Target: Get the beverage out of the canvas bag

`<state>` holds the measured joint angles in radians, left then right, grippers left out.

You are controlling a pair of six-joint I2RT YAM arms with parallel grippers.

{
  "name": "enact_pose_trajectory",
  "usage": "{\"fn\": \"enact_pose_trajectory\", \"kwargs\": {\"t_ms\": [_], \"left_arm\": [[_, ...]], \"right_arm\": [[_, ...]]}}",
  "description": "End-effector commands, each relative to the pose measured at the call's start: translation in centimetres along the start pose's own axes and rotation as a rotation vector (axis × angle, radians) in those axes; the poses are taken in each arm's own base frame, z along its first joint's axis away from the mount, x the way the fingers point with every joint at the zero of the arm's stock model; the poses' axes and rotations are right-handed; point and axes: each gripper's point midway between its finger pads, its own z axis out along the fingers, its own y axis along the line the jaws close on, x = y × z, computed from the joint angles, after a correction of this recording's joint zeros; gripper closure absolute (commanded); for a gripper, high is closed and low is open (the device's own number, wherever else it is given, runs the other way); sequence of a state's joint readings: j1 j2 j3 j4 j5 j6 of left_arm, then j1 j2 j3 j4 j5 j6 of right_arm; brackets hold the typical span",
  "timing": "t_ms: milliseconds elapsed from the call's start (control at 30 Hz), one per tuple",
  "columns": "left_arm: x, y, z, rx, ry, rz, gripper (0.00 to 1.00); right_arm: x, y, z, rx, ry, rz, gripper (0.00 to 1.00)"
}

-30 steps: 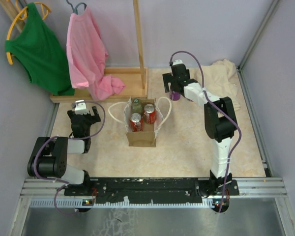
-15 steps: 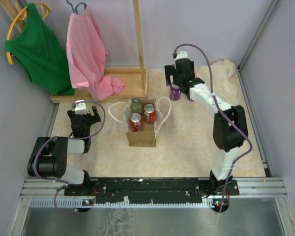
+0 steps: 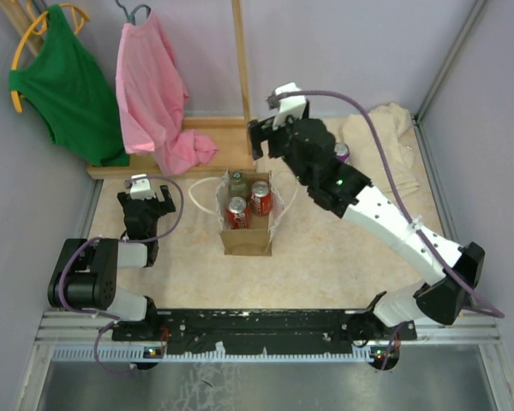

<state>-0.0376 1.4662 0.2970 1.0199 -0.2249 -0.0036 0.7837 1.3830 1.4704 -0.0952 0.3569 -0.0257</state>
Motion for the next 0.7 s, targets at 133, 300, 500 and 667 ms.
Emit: {"fn": "enact_pose_trajectory", "kwargs": {"t_ms": [133,300,500,667], "left_arm": [[-1.1,-0.2,0.2,0.006,-0.032,-0.015,0.00],[-1.1,-0.2,0.2,0.003,-0.034,-0.016,0.00],[-1.1,-0.2,0.2,0.003,-0.034,-0.016,0.00],[-1.1,-0.2,0.2,0.005,-0.031,-0.016,0.00]], "right_arm": [[10.6,7.1,0.1,-0.131,0.279,-0.030,0.10],[14.9,9.5,0.4,-0.172,0.384,-0.014,0.07],[18.1,11.4,0.5,-0.223,0.460,-0.004,0.11],[21.1,12.6,0.4,-0.249,0.535,-0.016,0.16]]}}
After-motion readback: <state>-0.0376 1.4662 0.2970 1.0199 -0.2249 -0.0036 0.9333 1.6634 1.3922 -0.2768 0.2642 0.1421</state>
